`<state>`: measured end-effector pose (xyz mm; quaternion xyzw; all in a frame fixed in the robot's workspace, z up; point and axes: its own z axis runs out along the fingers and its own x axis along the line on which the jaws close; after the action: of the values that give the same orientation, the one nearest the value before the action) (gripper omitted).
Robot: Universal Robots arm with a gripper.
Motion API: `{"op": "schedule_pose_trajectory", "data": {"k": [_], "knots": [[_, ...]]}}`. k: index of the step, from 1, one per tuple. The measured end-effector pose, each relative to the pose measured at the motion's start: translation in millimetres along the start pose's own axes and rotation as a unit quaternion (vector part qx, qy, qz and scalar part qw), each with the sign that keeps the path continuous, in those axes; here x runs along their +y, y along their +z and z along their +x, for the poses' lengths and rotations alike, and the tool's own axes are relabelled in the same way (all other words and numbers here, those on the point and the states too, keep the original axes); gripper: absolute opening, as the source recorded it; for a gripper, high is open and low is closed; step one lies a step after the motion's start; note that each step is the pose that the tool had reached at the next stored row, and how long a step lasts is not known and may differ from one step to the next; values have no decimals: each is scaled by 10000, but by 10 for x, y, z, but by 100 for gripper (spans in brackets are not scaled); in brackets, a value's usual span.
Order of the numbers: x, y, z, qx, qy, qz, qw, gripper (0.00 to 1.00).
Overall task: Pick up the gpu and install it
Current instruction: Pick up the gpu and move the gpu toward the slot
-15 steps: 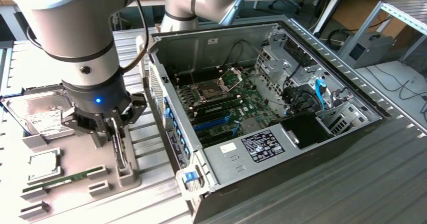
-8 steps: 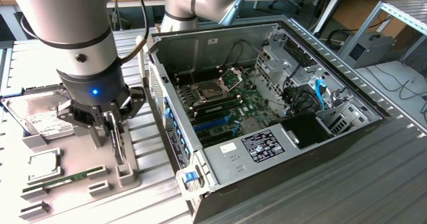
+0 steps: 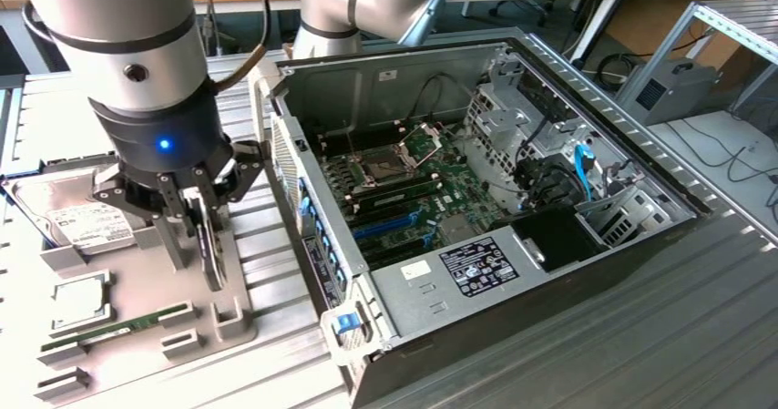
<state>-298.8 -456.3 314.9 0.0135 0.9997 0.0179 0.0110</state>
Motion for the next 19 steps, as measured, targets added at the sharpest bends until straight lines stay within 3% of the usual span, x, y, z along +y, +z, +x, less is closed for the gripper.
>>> {"op": "schedule_pose_trajectory", "data": {"k": [19], "knots": [[28,-465,-10,-1,0,9,10000,27]]}}
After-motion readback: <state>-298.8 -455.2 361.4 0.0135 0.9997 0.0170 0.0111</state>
